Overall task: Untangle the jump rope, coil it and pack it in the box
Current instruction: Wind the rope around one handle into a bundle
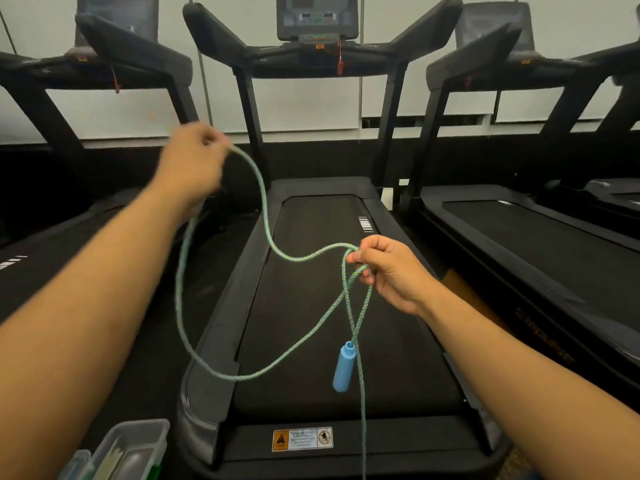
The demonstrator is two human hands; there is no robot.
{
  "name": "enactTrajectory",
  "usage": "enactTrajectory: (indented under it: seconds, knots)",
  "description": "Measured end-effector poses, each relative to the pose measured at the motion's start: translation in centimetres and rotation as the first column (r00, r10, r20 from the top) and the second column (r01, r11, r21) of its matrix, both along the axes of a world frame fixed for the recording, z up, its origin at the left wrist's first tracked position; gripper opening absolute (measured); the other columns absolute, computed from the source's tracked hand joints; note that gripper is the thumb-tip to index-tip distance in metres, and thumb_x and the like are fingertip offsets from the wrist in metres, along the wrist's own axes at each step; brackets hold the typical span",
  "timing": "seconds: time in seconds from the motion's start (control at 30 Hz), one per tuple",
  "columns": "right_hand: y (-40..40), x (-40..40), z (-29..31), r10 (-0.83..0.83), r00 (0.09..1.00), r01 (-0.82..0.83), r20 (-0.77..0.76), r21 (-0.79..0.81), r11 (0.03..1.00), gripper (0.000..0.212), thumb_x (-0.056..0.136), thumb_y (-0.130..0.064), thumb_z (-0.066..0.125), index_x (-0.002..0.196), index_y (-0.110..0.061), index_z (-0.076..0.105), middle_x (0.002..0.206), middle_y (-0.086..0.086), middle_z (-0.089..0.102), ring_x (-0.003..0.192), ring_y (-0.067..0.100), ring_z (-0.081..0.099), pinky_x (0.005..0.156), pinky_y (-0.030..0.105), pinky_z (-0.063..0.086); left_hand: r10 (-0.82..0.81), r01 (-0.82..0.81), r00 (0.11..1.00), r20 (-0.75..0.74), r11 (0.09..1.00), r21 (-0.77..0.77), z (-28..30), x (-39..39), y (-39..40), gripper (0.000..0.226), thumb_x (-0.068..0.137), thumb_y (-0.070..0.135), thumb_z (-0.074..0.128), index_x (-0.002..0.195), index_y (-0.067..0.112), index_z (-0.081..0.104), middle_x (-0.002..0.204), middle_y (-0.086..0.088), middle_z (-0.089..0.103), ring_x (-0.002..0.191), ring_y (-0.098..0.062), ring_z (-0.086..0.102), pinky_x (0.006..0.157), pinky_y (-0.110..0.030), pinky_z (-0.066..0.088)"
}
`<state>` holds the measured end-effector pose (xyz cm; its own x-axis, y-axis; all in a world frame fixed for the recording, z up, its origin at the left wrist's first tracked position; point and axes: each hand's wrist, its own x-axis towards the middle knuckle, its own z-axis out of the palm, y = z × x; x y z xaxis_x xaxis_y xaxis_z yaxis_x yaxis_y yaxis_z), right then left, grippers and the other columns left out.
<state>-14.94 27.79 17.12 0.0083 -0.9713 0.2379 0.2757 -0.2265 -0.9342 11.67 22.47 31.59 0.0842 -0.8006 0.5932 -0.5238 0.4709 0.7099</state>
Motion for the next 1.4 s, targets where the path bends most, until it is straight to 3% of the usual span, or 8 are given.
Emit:
enactTrajectory:
  seconds: [0.13,0.27,0.67,0.87,1.03,1.1,1.2,1.4]
  knots:
    - [0.1,0.8,0.5,0.005,1.000,-0.005,0.012,-0.028,1.000,0.026,0.088,0.007,0.066,0.075,-0.013,0.058,0.076,0.008,0.067,0.051,0.007,0.047,0.048,0.018,0.034,-0.304,0.294,0.934,0.185,0.952,0.083,-5.4,-4.1,0.3,0.015,0.097,0.015,0.065,0.108,0.014,0.074,0.066,0.002,0.056,0.046,0.002,0.046,0.050,-0.013,0.038]
    - [-0.1,1.3,0.9,0.001,1.000,0.000,0.032,-0.049,0.999,0.024,0.091,0.007,0.061,0.079,-0.012,0.056,0.072,0.003,0.069,0.049,0.006,0.049,0.046,0.017,0.035,-0.557,0.495,0.785,0.270,0.827,0.266,-9.0,-7.1,1.2,0.021,0.090,0.038,0.074,0.100,0.020,0.078,0.076,-0.009,0.066,0.070,-0.008,0.051,0.069,-0.030,0.040]
    - [-1.3,0.2,0.7,-0.048,0.994,0.058,0.099,-0.103,0.993,0.020,0.093,0.009,0.058,0.087,-0.010,0.060,0.090,0.010,0.076,0.068,0.011,0.063,0.054,0.023,0.047,-0.360,0.350,0.901,0.241,0.933,0.083,-9.4,-8.8,-0.6,0.024,0.093,0.041,0.068,0.080,0.024,0.079,0.071,-0.011,0.067,0.062,-0.011,0.053,0.062,-0.031,0.042]
    - [-1.8,-0.8,-1.3,-0.084,0.995,0.085,0.056,-0.020,0.996,0.020,0.092,0.010,0.059,0.083,-0.008,0.061,0.084,0.011,0.075,0.060,0.014,0.059,0.055,0.022,0.049,-0.251,0.265,0.934,-0.254,0.964,0.021,-7.1,-8.7,-1.7,0.032,0.098,0.033,0.060,0.072,0.016,0.069,0.053,0.008,0.043,0.048,-0.009,0.037,0.053,-0.026,0.034]
    - [-2.1,-0.5,-2.2,-0.054,0.996,0.053,0.077,0.017,0.998,0.020,0.091,0.011,0.058,0.083,-0.006,0.061,0.084,0.014,0.074,0.063,0.016,0.063,0.059,0.025,0.054,-0.233,0.540,0.517,-0.824,0.836,0.102,-6.9,-9.0,-2.0,0.024,0.098,0.017,0.049,0.074,0.015,0.049,0.065,-0.002,0.050,0.063,-0.017,0.057,0.078,-0.047,0.061]
    - [-2.2,-0.3,-2.0,-0.019,0.994,0.017,0.110,0.014,1.000,0.020,0.092,0.010,0.057,0.084,-0.007,0.062,0.086,0.014,0.074,0.065,0.019,0.065,0.064,0.030,0.057,-0.243,0.626,0.391,-0.888,0.777,0.063,-7.2,-9.3,-1.7,0.020,0.099,0.013,0.046,0.080,0.010,0.047,0.069,-0.008,0.054,0.066,-0.026,0.069,0.070,-0.046,0.063]
    - [-2.4,-0.4,-2.1,0.024,0.989,-0.028,0.146,0.026,0.999,0.018,0.093,0.008,0.057,0.086,-0.009,0.060,0.090,0.012,0.075,0.073,0.024,0.070,0.078,0.043,0.060,-0.238,0.598,0.479,-0.845,0.793,0.116,-7.2,-9.3,-1.7,0.021,0.099,0.015,0.045,0.078,0.010,0.044,0.067,-0.010,0.052,0.040,-0.017,0.050,0.041,-0.024,0.042]
    - [-2.8,-1.0,-3.6,0.028,0.994,-0.040,0.109,0.105,0.994,0.029,0.092,0.016,0.048,0.089,-0.012,0.057,0.093,0.013,0.074,0.082,0.031,0.073,0.089,0.057,0.058,-0.263,0.592,0.385,-0.885,0.806,0.018,-4.7,-8.6,-2.3,0.026,0.100,0.015,0.046,0.075,0.014,0.039,0.058,-0.004,0.041,0.038,-0.011,0.027,0.038,-0.023,0.022]
